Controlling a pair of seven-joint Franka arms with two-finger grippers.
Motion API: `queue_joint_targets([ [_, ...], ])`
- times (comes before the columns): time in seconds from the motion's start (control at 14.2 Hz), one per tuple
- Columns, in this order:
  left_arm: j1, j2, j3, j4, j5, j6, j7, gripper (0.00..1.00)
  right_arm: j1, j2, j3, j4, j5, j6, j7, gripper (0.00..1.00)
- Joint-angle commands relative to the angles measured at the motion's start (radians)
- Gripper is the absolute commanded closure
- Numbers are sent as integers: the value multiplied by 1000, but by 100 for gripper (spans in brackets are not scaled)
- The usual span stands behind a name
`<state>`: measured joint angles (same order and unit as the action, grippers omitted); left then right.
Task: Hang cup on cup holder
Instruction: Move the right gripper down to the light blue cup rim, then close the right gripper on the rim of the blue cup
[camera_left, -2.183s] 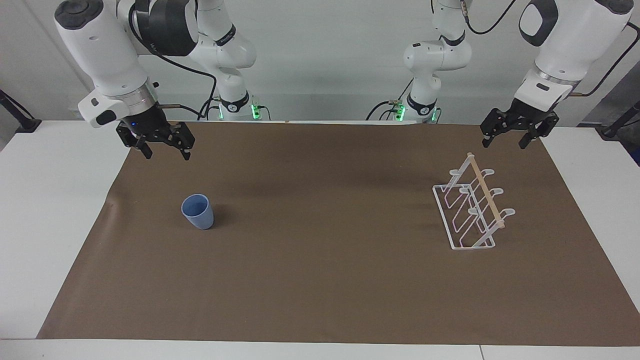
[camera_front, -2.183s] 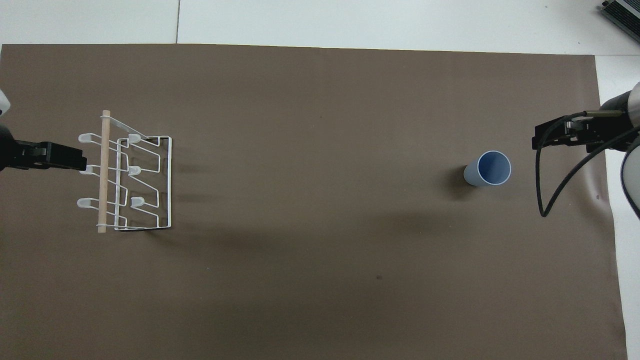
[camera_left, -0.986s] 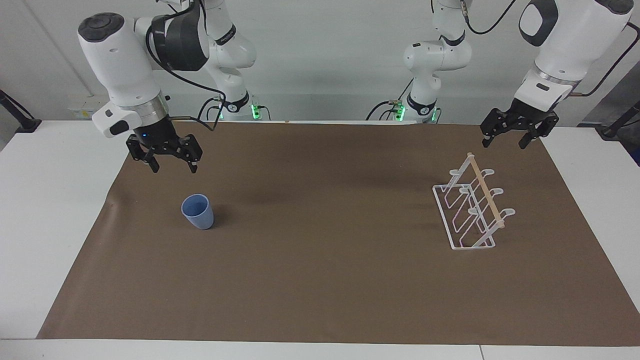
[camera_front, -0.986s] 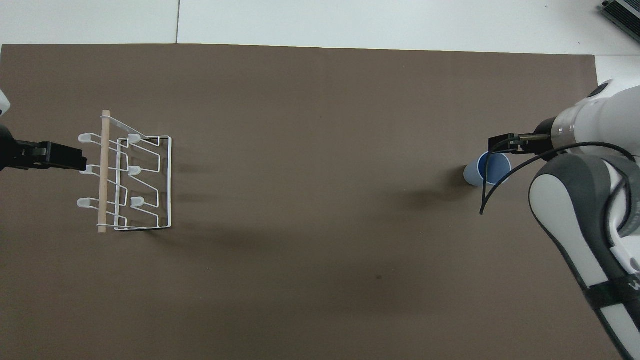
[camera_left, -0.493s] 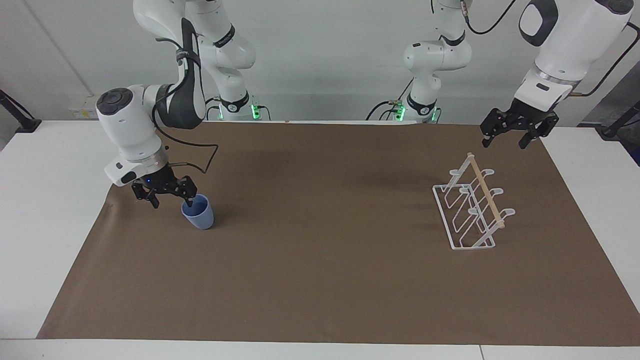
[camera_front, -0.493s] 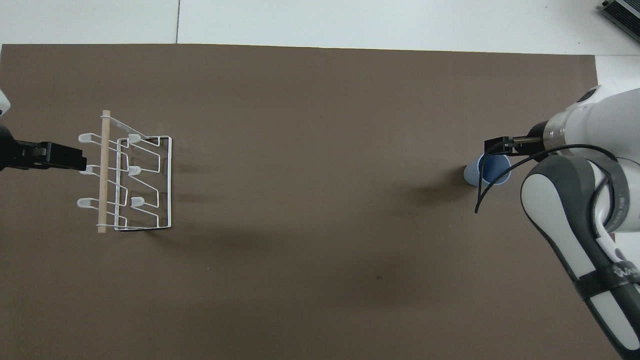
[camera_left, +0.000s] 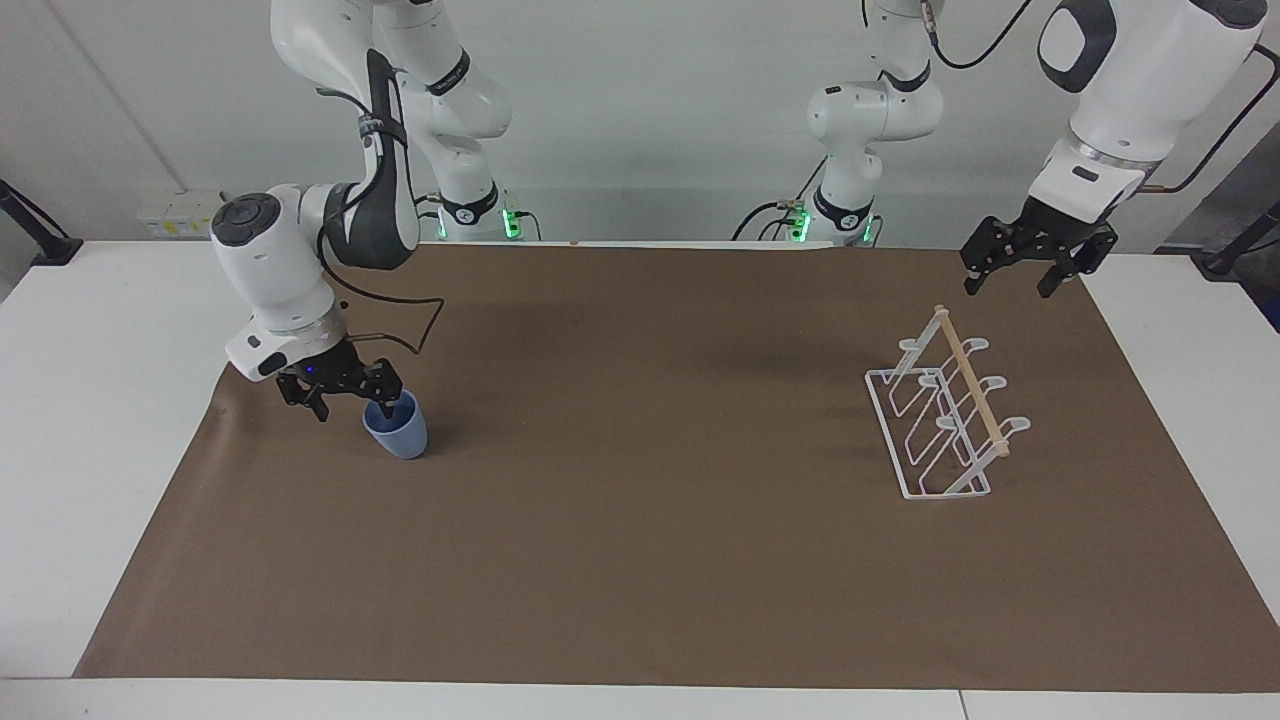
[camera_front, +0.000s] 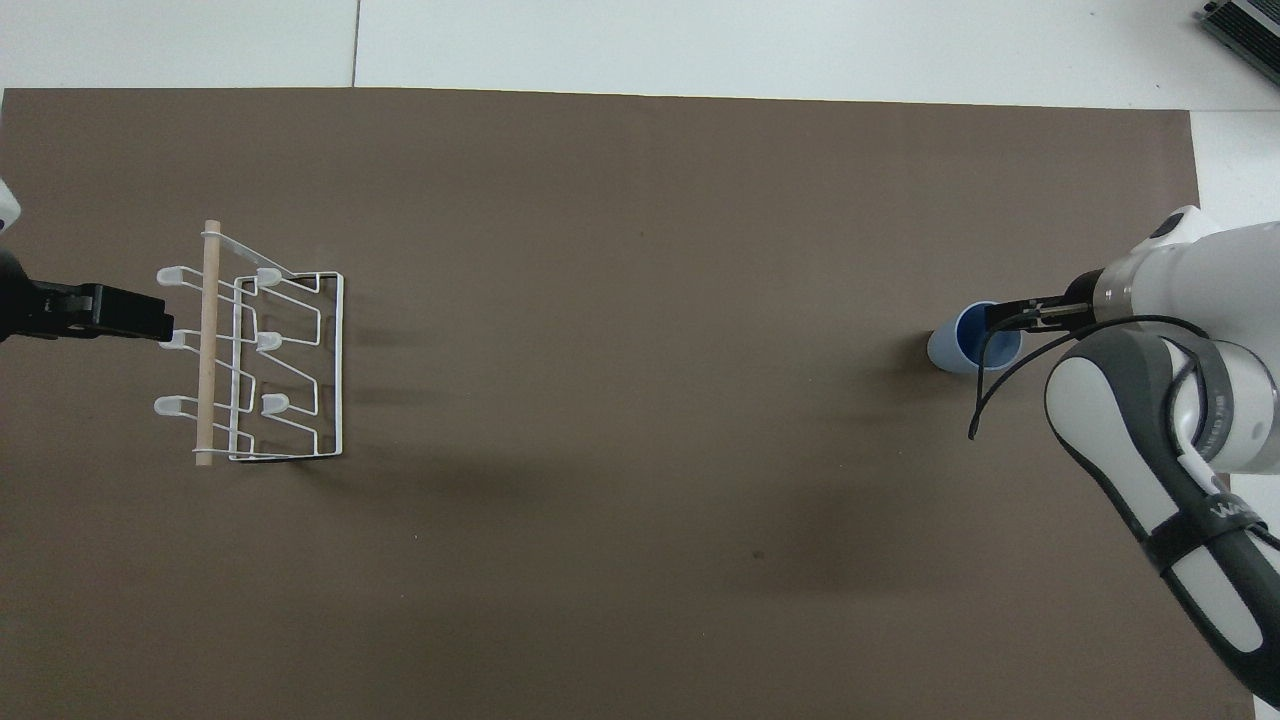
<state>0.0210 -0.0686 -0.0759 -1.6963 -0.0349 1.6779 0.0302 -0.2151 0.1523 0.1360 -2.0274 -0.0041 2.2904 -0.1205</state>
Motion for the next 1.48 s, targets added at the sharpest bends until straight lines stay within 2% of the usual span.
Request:
queue_joint_targets([
  [0.0, 11, -3, -4, 0, -14, -13, 5, 0, -7, -2, 4, -31, 23, 33, -14, 0],
  [0.21, 11, -3, -4, 0, -14, -13, 5, 0, -27, 10, 5, -63, 23, 81, -17, 0],
  [0.92, 11, -3, -4, 0, -14, -13, 4, 0, -18, 10, 5, -63, 23, 70, -14, 0],
  [0.99, 11, -3, -4, 0, -14, -12, 4, 0, -13, 10, 5, -63, 23, 67, -14, 7],
  [1.34, 11, -3, -4, 0, -14, -13, 4, 0, -10, 7, 5, -63, 23, 57, -16, 82],
  [1.41, 11, -3, -4, 0, -14, -13, 4, 0, -10, 7, 5, -63, 23, 54, -16, 92],
])
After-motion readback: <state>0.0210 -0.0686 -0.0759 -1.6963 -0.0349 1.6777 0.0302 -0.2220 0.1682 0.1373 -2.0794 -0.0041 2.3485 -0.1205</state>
